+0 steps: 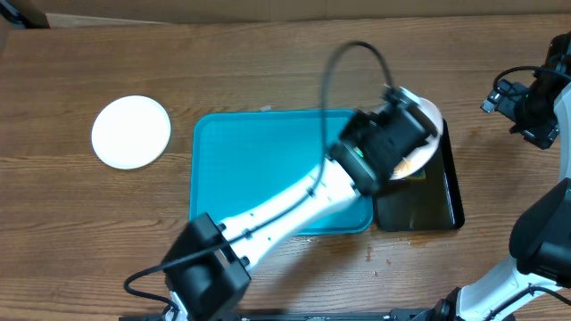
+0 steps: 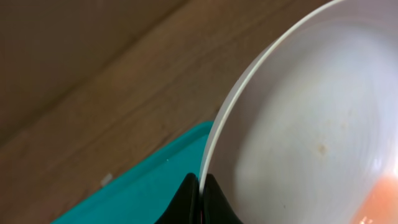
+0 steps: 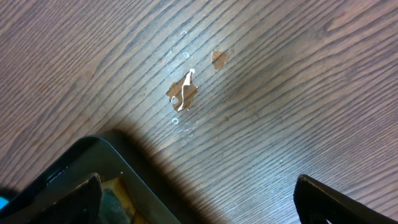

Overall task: Clean dirty plates on tray and stack at the side
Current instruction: 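Lift the white plate with the left gripper and tilt it over the black tray, then carry the white plate left and set it on the plate stack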

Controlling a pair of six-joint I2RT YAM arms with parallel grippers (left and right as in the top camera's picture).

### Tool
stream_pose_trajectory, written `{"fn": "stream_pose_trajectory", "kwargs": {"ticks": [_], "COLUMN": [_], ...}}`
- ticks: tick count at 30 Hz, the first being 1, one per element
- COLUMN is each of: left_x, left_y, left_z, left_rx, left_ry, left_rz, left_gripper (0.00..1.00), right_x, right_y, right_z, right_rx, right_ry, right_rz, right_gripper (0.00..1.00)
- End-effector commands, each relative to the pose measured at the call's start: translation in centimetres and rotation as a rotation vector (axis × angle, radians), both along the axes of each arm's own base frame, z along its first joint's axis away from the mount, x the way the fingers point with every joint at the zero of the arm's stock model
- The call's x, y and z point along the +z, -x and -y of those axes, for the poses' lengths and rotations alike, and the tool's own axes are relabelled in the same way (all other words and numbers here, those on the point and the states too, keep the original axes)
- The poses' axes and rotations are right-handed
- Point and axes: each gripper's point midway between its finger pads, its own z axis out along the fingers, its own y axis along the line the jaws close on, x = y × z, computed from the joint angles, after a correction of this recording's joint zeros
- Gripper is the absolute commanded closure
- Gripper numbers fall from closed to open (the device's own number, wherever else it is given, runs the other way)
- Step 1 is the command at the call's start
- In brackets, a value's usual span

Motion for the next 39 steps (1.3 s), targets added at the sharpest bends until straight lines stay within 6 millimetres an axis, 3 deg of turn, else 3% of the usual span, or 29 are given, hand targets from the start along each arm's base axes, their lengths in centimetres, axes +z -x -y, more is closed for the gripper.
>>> {"fn": "stream_pose_trajectory", "kwargs": {"ticks": [1, 7, 13, 24, 26, 31, 35, 39], "left_x": [4.9, 7.6, 9.0, 9.4, 8.5, 2.1, -0.5, -1.0], "left_y": [0.8, 3.0, 4.3, 4.0, 3.6, 3.5, 0.6, -2.7], "left_z": [0.0, 2.3, 3.3, 2.8, 2.7, 4.5, 2.4, -1.2], "left_rx": [0.047, 0.010, 0.007, 0.100, 0.122, -0.025, 0.003, -0.003], "left_ry": [-0.173, -0.266, -0.271, -0.150, -0.064, 0.154, 0.353, 0.595], "left_rz": [0.245, 0.384, 0.441, 0.454, 0.413, 0.024, -0.245, -0.508], "left_gripper": [0.96, 0.96, 0.96, 0.96, 0.96, 0.96, 0.96, 0.96], "right_x": [0.7, 0.7, 0.7, 0.7, 0.7, 0.7, 0.7, 0.7], "right_y": [-0.2, -0.2, -0.2, -0.2, -0.2, -0.2, -0.2, -0.2], "right_z": [0.1, 0.1, 0.1, 0.1, 0.1, 0.1, 0.1, 0.1], "right_rx": [-0.004, -0.004, -0.004, -0.004, -0.004, -0.004, -0.004, -0.004], "right_ry": [0.006, 0.006, 0.006, 0.006, 0.006, 0.006, 0.006, 0.006], "right_rz": [0.024, 0.024, 0.024, 0.024, 0.024, 0.024, 0.024, 0.024], "right_gripper": [0.00, 0.00, 0.00, 0.00, 0.00, 0.00, 0.00, 0.00]}}
